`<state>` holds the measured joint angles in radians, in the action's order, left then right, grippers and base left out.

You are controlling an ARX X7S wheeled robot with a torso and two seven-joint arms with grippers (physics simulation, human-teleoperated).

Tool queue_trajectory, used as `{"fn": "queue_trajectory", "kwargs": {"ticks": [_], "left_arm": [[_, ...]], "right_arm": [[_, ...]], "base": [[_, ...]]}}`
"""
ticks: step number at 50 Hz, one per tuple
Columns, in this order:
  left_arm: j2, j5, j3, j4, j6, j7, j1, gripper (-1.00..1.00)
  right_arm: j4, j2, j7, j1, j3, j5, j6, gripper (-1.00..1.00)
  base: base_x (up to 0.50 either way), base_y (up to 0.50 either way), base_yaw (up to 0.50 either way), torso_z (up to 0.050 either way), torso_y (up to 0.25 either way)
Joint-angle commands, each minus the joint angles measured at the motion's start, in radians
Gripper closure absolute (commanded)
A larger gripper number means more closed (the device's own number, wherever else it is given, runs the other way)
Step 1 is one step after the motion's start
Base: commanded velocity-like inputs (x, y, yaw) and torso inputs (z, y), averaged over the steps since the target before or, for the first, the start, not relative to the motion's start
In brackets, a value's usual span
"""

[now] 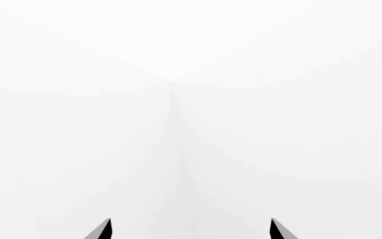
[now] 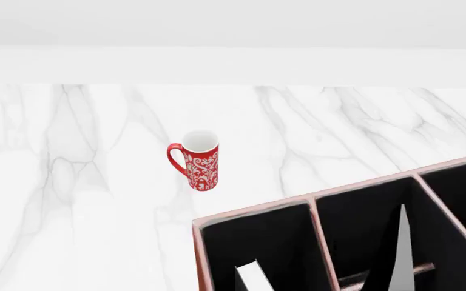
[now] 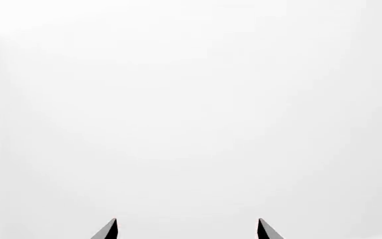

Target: Pick up the book and place it in the left compartment of the caddy.

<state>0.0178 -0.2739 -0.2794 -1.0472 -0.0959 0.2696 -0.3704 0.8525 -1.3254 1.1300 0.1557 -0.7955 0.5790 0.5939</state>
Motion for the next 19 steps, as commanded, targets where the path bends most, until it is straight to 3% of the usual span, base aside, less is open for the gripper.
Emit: {"fn": "queue_trajectory", "kwargs": {"ticks": [1,19], "left_arm": [[-0.018,-0.013,-0.013,0.000,0.045,-0.027,-0.001,-1.00],[-0.018,-0.011,-0.012,0.000,0.045,-0.028,-0.001,-1.00]], "right_arm": [[-0.067,-0.057,0.069,-0.024,0.042,-0.064,0.126,-1.00],[-0.025,-0.205,0.260,-0.066,0.083,-0.155,0.250,-1.00]], "base": [[0.00,0.00,0.00,0.000,0.000],[0.00,0.00,0.00,0.000,0.000]]}}
